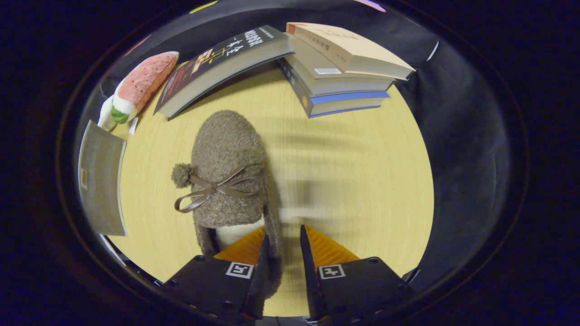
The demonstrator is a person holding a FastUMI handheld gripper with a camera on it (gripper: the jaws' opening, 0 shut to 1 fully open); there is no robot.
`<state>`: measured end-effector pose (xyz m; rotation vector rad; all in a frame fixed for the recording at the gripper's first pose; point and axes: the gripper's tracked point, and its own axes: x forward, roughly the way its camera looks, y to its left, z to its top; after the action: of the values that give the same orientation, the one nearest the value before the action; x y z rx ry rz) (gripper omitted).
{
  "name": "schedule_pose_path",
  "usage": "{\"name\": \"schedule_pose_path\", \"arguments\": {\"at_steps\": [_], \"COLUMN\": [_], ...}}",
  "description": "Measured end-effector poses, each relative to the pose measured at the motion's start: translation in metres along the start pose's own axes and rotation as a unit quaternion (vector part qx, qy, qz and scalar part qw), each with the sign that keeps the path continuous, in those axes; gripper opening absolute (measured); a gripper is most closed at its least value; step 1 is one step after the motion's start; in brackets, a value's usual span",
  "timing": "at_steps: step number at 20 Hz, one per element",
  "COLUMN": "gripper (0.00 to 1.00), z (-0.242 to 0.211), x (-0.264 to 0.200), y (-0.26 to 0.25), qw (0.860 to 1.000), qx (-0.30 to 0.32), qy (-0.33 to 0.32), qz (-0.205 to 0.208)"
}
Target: Open the storage box then place both shoes into the box .Put the left shoe in first, then the right shoe, with the right side of both shoes facing outward in a uniform manner.
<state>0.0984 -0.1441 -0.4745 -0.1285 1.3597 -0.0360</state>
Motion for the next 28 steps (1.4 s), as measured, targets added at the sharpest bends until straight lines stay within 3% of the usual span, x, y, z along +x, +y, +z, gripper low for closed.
{"name": "schedule_pose_path", "arguments": {"at_steps": [2,3,6,7,11,17,24,28], "gripper": [0.22,0.07,0.08,0.01,0.01,0.01,0.00,0.00], "z": [0.000,0.000,-0.001,-0.001,-0.007,0.009,0.035,0.040], "x": [0.002,0.000,-0.003,-0.003,-0.022,-0.089,-0.174,-0.207], "y": [0.006,0.007,0.013,0.013,0.026,0.061,0.171,0.253], "qw": [1.000,1.000,0.999,0.999,0.993,0.990,0.987,0.984], "qx": [0.007,0.010,0.031,0.037,0.092,0.101,0.034,0.010], "qy": [0.003,0.000,0.006,0.010,0.019,-0.021,-0.070,-0.064], "qz": [0.015,0.020,0.034,0.033,0.067,0.094,0.140,0.169]}}
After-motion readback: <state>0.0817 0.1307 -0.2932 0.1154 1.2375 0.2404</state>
